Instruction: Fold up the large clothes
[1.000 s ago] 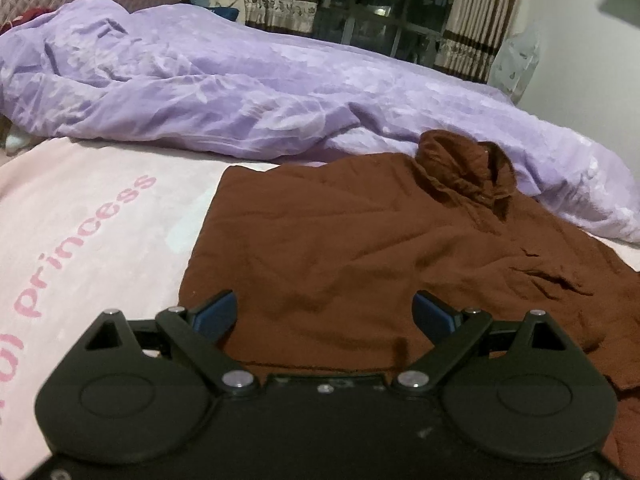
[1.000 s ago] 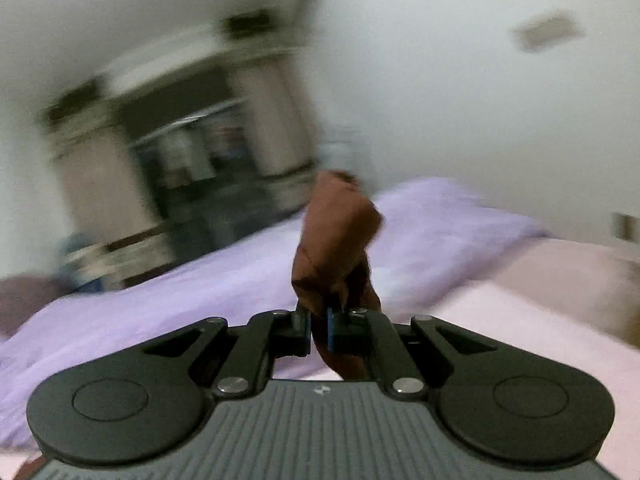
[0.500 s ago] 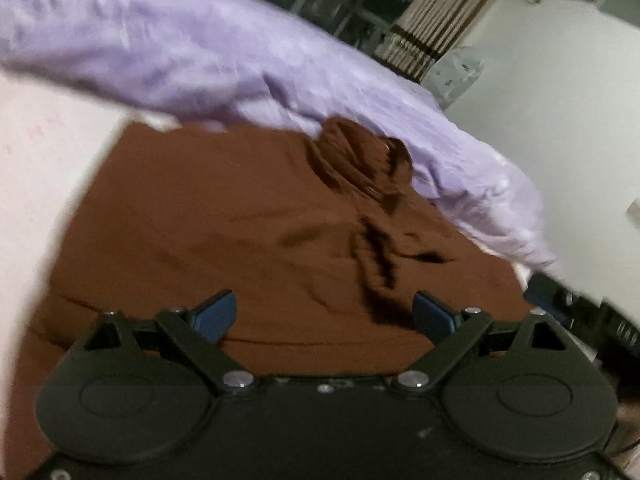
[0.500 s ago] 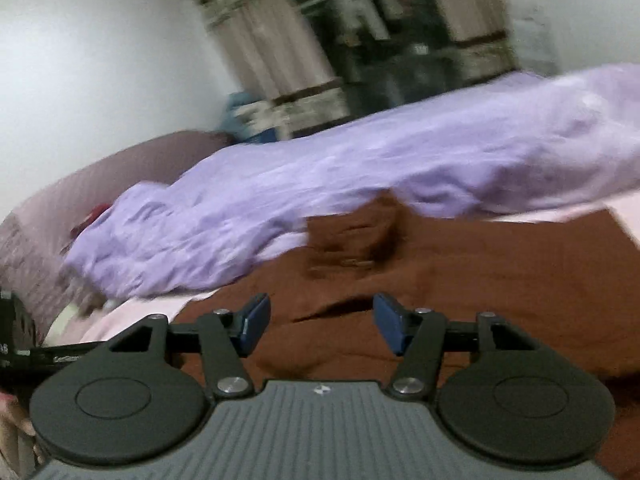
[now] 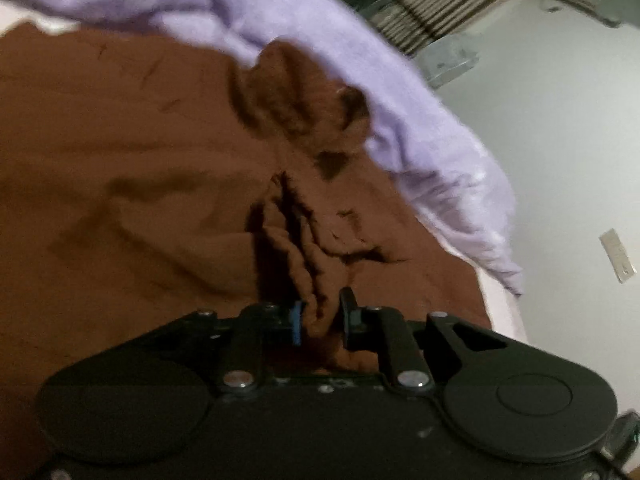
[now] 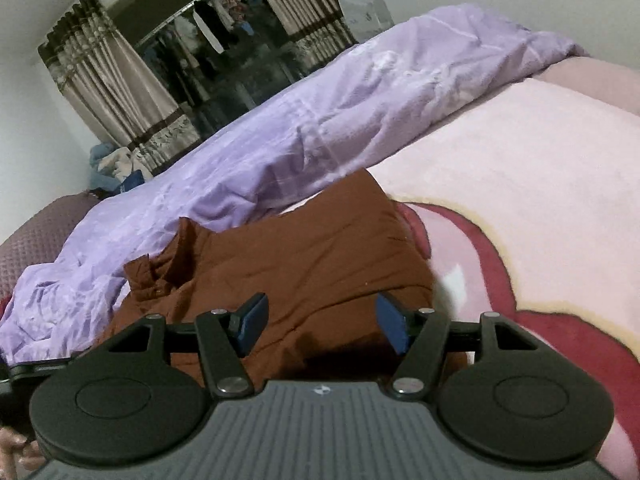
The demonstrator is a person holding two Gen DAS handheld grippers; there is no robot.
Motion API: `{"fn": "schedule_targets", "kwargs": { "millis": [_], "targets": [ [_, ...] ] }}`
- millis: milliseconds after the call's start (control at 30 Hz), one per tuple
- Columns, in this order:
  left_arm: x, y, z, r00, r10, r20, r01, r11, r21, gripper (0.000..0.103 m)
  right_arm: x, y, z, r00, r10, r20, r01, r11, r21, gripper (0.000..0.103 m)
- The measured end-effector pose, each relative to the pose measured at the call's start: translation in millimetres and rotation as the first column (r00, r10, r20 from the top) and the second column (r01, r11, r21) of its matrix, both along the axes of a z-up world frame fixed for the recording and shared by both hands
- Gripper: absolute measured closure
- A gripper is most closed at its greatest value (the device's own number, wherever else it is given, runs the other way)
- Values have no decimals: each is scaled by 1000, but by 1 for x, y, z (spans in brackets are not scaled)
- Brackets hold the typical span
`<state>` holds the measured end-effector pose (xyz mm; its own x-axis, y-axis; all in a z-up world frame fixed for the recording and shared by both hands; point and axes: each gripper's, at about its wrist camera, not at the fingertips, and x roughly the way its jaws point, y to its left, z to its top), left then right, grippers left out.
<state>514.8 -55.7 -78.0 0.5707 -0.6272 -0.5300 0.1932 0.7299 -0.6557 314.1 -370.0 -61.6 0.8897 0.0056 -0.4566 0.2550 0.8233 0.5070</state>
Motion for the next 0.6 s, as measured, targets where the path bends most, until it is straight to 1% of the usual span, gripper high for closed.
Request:
{"fn": "schedule_targets", "kwargs": {
  "millis": [33,67,100,133,167,200,267,300,333,367,400,433,500,567,600],
  "targets": [
    [-7,4,2,1000,-2,22,2,1000,5,89,-3,1,2,1000,9,19,-9,1000,0,29],
    [-11,9,2,1000,2,21,-2,1000,-1,89,-1,8,4,999,17,36,-17,1000,-1,29],
    [-14,13,-3,1000,10,5,-10,1000,-8,88,2,11,6,998,23,52,-23,1000,-1,29],
    [-13,14,-8,1000,13,-12,-13,1000,5,88,2,12,6,998,28,58,-28,1000,-3,29],
    [-11,14,-15,999,22,-25,-21,999,43,86,6,14,6,998,29,58,-29,1000,-3,29],
    [-10,13,-21,999,26,-30,-24,998,66,79,9,17,4,998,31,51,-31,1000,-3,29],
    [-9,11,-26,1000,12,9,-13,996,85,77,25,23,-3,999,31,22,-30,999,-42,30],
    [-9,11,-25,1000,6,20,-8,995,97,73,29,24,-7,1000,18,-11,-19,998,-66,31],
    [-10,12,-22,1000,4,23,-6,995,105,69,35,22,-15,998,-2,-62,-3,997,-77,35],
    [-12,13,-16,999,0,34,-4,992,122,56,38,19,-21,996,0,-84,-6,998,-68,39],
    [-15,14,-9,999,4,49,-12,987,160,41,38,14,-27,996,10,-85,-14,998,-54,41],
    [-19,15,-1,997,16,74,-31,979,203,38,35,9,-28,997,16,-70,-19,999,-45,45],
    [-29,20,14,990,17,138,-53,964,259,37,30,5,-25,998,35,-47,-36,999,-25,43],
    [-38,23,31,981,-4,192,-48,963,266,36,27,6,-16,998,48,-37,-49,998,-35,41],
    [-42,20,37,976,-19,218,-42,962,269,32,26,10,-9,999,47,-28,-48,997,-56,41]
  ]
}}
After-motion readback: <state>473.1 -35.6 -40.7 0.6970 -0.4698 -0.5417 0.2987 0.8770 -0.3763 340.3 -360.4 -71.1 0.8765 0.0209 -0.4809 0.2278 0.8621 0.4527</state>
